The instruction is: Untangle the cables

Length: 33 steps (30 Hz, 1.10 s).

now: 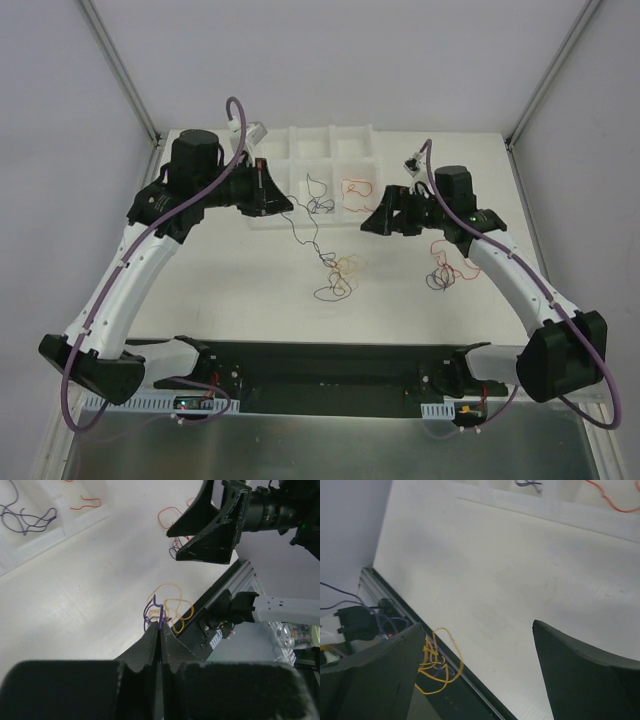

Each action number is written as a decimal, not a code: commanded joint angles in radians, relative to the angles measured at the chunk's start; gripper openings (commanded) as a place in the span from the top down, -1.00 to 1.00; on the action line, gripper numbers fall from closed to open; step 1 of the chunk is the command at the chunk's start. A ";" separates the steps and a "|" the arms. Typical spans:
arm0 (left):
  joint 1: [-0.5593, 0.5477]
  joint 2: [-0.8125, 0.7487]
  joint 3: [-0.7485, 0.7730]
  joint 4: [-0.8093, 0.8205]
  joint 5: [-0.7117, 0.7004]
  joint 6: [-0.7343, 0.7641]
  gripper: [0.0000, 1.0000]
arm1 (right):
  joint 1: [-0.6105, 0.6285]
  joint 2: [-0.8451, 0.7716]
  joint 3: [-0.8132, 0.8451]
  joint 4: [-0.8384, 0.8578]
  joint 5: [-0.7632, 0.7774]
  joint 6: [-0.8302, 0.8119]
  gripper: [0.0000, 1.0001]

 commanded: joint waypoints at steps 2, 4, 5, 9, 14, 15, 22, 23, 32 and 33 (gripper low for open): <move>-0.056 0.084 0.087 0.081 0.112 -0.057 1.00 | 0.098 0.023 0.016 0.285 -0.244 0.147 -0.84; -0.072 0.111 0.118 0.091 0.117 -0.075 1.00 | 0.131 0.028 0.025 0.353 -0.248 0.176 -0.85; -0.075 0.122 0.129 0.092 0.116 -0.087 1.00 | 0.145 0.031 0.034 0.358 -0.245 0.186 -0.85; -0.084 0.148 0.147 0.108 0.148 -0.133 1.00 | 0.216 0.054 0.097 0.388 -0.178 0.184 -0.86; -0.085 0.168 0.160 0.123 0.172 -0.155 1.00 | 0.256 0.087 0.151 0.378 0.014 0.192 -0.85; -0.085 0.173 0.164 0.123 0.175 -0.158 1.00 | 0.254 0.096 0.163 0.377 0.035 0.193 -0.85; -0.092 0.226 0.227 0.163 0.223 -0.234 1.00 | 0.262 0.147 0.232 0.368 0.127 0.181 -0.82; -0.095 0.233 0.232 0.181 0.230 -0.257 1.00 | 0.269 0.153 0.238 0.368 0.130 0.181 -0.82; -0.124 0.270 0.399 0.325 0.234 -0.406 1.00 | 0.305 0.195 0.035 0.418 0.189 0.126 -0.56; -0.124 0.266 0.419 0.339 0.234 -0.420 1.00 | 0.302 0.208 0.015 0.427 0.184 0.123 -0.49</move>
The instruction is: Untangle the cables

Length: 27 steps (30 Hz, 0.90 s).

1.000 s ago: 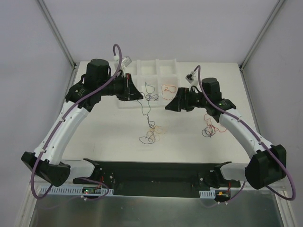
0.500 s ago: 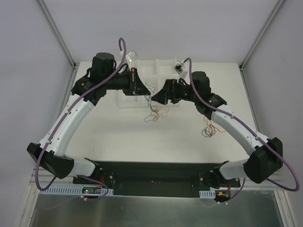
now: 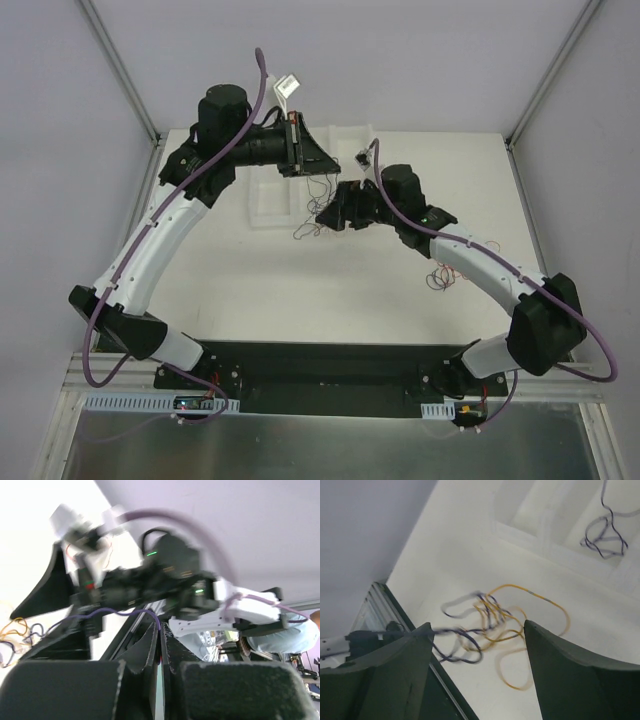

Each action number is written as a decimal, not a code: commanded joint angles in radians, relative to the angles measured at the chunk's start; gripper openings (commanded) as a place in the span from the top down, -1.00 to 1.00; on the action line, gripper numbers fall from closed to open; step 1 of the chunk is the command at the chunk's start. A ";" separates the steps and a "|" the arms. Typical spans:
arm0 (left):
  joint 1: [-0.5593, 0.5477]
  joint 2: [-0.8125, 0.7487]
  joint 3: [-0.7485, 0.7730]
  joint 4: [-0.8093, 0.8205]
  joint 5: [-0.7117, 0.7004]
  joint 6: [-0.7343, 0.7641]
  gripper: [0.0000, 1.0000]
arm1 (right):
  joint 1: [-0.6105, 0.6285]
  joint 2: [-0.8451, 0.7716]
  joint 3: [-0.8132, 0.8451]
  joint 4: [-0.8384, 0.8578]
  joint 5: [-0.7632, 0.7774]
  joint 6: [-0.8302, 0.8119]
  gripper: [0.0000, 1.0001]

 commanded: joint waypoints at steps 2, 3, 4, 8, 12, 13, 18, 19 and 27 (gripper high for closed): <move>-0.003 -0.034 0.150 0.141 0.027 -0.083 1.00 | -0.009 0.067 -0.129 0.041 0.042 -0.058 -0.30; -0.003 -0.043 0.162 0.141 0.016 -0.066 1.00 | -0.010 0.082 -0.142 0.036 0.045 -0.070 -0.24; -0.003 -0.052 0.173 0.141 -0.002 -0.057 1.00 | -0.012 0.095 -0.162 0.031 0.052 -0.076 -0.16; 0.000 -0.075 0.194 0.141 -0.053 -0.020 1.00 | -0.032 0.113 -0.219 0.016 0.075 -0.099 0.04; 0.000 -0.081 0.217 0.141 -0.061 -0.001 1.00 | -0.050 0.156 -0.228 -0.074 0.083 -0.129 0.33; 0.000 -0.080 0.228 0.141 -0.065 0.002 1.00 | -0.053 0.168 -0.231 -0.091 0.083 -0.135 0.34; 0.004 -0.069 0.291 0.141 -0.074 0.017 1.00 | -0.058 0.201 -0.245 -0.179 0.140 -0.156 0.59; 0.004 -0.069 0.299 0.141 -0.079 0.025 1.00 | -0.064 0.205 -0.247 -0.192 0.145 -0.155 0.73; 0.040 -0.081 0.315 0.119 -0.168 0.069 1.00 | -0.092 0.153 -0.302 -0.329 0.270 -0.164 0.88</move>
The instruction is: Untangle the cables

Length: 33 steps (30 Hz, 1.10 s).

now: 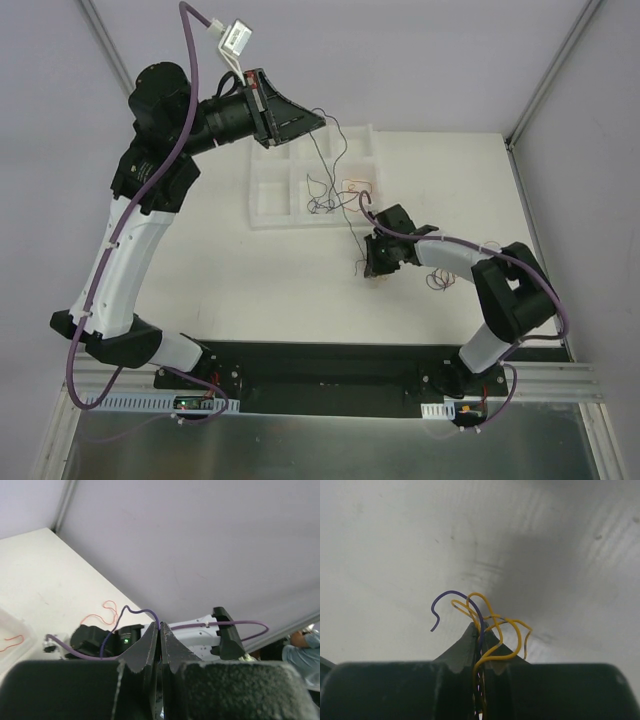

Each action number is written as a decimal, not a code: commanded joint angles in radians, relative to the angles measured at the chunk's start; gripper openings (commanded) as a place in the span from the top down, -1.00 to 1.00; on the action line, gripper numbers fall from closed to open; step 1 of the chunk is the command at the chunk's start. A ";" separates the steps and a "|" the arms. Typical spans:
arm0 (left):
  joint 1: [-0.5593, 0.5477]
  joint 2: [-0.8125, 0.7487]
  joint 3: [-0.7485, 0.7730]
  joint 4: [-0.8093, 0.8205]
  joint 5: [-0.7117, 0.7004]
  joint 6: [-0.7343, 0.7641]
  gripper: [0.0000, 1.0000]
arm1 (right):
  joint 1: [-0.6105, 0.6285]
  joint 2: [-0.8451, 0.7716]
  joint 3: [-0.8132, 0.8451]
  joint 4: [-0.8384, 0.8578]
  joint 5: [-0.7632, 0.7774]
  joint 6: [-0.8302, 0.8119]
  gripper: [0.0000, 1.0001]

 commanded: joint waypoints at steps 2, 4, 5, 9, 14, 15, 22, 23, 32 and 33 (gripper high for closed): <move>0.052 -0.036 0.076 0.033 -0.091 0.041 1.00 | -0.039 -0.078 -0.088 -0.099 0.114 -0.012 0.88; 0.082 -0.044 0.094 0.033 -0.111 0.032 1.00 | -0.062 -0.090 -0.115 -0.095 0.097 0.001 0.86; 0.102 -0.047 0.097 0.033 -0.123 0.023 1.00 | -0.068 -0.101 -0.120 -0.090 0.094 0.002 0.86; 0.160 -0.045 0.189 0.030 -0.149 0.038 1.00 | -0.082 -0.109 -0.129 -0.084 0.100 0.010 0.85; 0.222 0.022 0.374 0.030 -0.117 -0.008 1.00 | -0.105 -0.072 -0.117 -0.086 0.085 0.021 0.86; 0.228 0.031 0.404 0.030 -0.120 -0.008 1.00 | -0.111 -0.067 -0.117 -0.089 0.092 0.028 0.87; 0.346 0.042 0.475 0.110 -0.119 -0.075 1.00 | -0.157 -0.052 -0.114 -0.083 0.048 0.033 0.83; 0.351 0.045 0.475 0.121 -0.113 -0.082 1.00 | -0.157 -0.053 -0.112 -0.084 0.045 0.030 0.82; 0.351 0.070 0.324 0.131 -0.080 -0.122 1.00 | -0.157 -0.116 -0.092 -0.141 -0.044 -0.001 0.78; 0.351 0.079 0.327 0.131 -0.074 -0.118 1.00 | -0.154 -0.121 -0.094 -0.141 -0.058 -0.001 0.78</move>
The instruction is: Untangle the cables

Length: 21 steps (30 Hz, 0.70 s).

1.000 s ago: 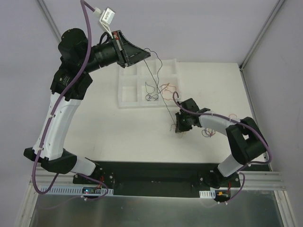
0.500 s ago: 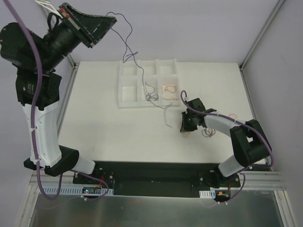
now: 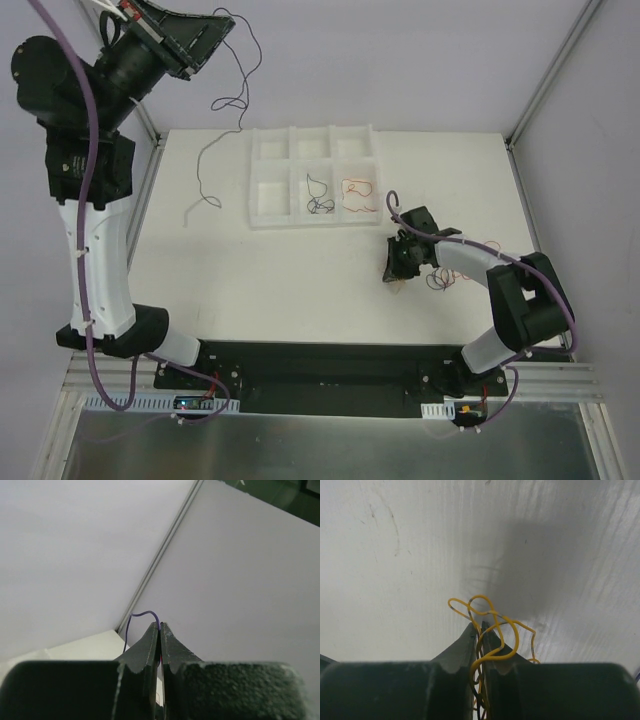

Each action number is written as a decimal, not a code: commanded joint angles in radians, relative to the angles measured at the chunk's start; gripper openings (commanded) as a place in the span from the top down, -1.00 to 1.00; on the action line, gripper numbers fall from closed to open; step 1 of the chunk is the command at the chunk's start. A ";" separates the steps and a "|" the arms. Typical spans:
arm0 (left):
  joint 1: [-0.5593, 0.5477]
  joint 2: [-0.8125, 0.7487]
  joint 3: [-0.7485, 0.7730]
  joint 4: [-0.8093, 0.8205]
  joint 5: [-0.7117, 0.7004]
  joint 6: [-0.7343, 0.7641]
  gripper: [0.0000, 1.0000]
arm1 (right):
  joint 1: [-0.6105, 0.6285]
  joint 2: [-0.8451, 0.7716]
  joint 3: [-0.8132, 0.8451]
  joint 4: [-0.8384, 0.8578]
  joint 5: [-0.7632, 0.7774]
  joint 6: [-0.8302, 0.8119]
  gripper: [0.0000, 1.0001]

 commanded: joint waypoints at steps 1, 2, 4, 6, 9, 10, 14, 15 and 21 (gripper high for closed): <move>0.006 0.042 -0.017 0.037 0.036 -0.025 1.00 | 0.002 -0.043 0.009 -0.081 -0.054 -0.028 0.78; 0.006 0.051 -0.016 0.037 0.036 -0.025 1.00 | 0.003 -0.049 0.007 -0.084 -0.052 -0.032 0.78; 0.006 0.071 -0.016 0.041 0.046 -0.020 1.00 | 0.003 -0.060 0.010 -0.095 -0.046 -0.038 0.77; 0.006 0.092 -0.017 0.054 0.055 -0.020 1.00 | 0.005 -0.066 0.009 -0.101 -0.041 -0.046 0.77; 0.006 0.131 -0.016 0.090 0.058 -0.048 1.00 | 0.005 -0.066 0.004 -0.103 -0.041 -0.051 0.77; 0.004 0.140 -0.016 0.103 0.055 -0.064 1.00 | 0.003 -0.064 0.006 -0.101 -0.041 -0.054 0.77; -0.005 0.187 -0.016 0.163 0.056 -0.091 1.00 | 0.003 -0.058 0.009 -0.106 -0.043 -0.066 0.77; -0.007 0.198 -0.016 0.173 0.058 -0.098 1.00 | 0.003 -0.055 0.012 -0.107 -0.043 -0.068 0.77; -0.013 0.276 0.003 0.241 0.058 -0.120 1.00 | -0.002 -0.029 0.026 -0.115 -0.043 -0.083 0.77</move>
